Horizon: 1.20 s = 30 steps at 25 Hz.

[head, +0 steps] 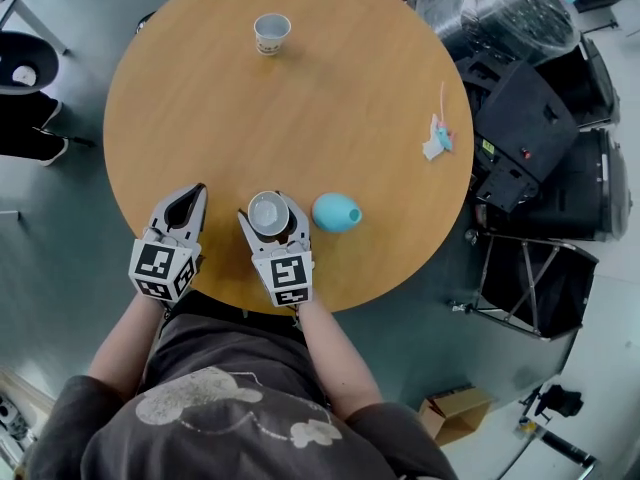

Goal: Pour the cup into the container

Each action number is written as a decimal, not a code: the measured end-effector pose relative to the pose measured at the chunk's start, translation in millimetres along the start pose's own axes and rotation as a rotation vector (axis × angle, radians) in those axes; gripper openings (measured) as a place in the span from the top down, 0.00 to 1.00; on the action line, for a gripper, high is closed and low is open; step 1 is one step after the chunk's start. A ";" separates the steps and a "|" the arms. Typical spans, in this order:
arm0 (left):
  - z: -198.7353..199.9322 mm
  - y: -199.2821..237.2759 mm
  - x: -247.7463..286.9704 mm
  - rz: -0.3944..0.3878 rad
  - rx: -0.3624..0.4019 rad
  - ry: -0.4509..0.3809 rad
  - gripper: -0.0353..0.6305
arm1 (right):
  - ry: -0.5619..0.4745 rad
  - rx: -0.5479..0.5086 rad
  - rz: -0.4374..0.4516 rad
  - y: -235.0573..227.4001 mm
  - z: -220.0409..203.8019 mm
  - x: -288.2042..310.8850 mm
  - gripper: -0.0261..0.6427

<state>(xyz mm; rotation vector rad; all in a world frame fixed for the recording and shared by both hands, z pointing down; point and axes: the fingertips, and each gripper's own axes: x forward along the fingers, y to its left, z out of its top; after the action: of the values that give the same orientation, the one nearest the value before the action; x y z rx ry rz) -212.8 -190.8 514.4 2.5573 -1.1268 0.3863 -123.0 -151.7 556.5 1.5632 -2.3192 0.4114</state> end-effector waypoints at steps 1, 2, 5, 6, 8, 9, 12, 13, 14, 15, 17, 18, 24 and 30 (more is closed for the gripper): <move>0.4 -1.1 0.0 -0.004 0.002 -0.001 0.94 | -0.002 -0.004 -0.002 0.2 1.1 -2.7 0.51; 1.5 -2.4 -0.2 -0.008 0.005 -0.003 0.94 | -0.006 -0.007 -0.005 0.5 3.4 -5.7 0.51; 8.2 -9.5 -3.1 -0.025 0.015 -0.008 0.94 | -0.022 -0.018 -0.013 3.5 15.4 -18.4 0.51; 11.2 -12.3 -4.4 -0.032 0.016 -0.011 0.94 | -0.028 -0.021 -0.012 5.4 20.7 -23.3 0.51; 17.6 -17.4 -7.4 -0.049 0.020 -0.020 0.94 | -0.042 -0.029 -0.005 10.7 32.0 -32.7 0.51; 20.6 -19.6 -9.1 -0.058 0.022 -0.026 0.94 | -0.047 -0.036 0.000 13.9 37.5 -37.2 0.51; 26.4 -25.8 -13.6 -0.085 0.030 -0.036 0.94 | -0.059 -0.058 0.007 22.8 50.5 -52.2 0.51; 27.1 -27.9 -15.0 -0.093 0.032 -0.036 0.94 | -0.061 -0.063 0.005 24.6 53.7 -57.8 0.51; 27.5 -29.7 -16.2 -0.100 0.033 -0.035 0.94 | -0.062 -0.066 -0.002 25.6 56.5 -63.1 0.51; 27.4 -30.8 -17.1 -0.106 0.032 -0.034 0.94 | -0.063 -0.066 -0.012 25.7 58.5 -67.5 0.51; 25.1 -31.2 -16.6 -0.115 0.023 -0.029 0.94 | -0.062 -0.061 -0.036 23.8 59.2 -72.6 0.51; 23.4 -31.6 -15.6 -0.118 0.016 -0.026 0.94 | -0.058 -0.059 -0.048 22.3 57.7 -73.9 0.51; 22.9 -47.9 -6.3 -0.166 0.015 -0.029 0.94 | -0.042 -0.031 -0.094 10.9 50.1 -87.9 0.51; 22.6 -58.4 2.3 -0.183 0.027 -0.033 0.94 | -0.044 -0.036 -0.116 -2.4 45.3 -98.3 0.51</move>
<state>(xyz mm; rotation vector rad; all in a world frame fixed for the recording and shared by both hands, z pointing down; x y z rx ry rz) -164.9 -163.9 484.2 2.6716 -0.8932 0.3174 -90.4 -88.2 475.1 1.6955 -2.2409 0.3091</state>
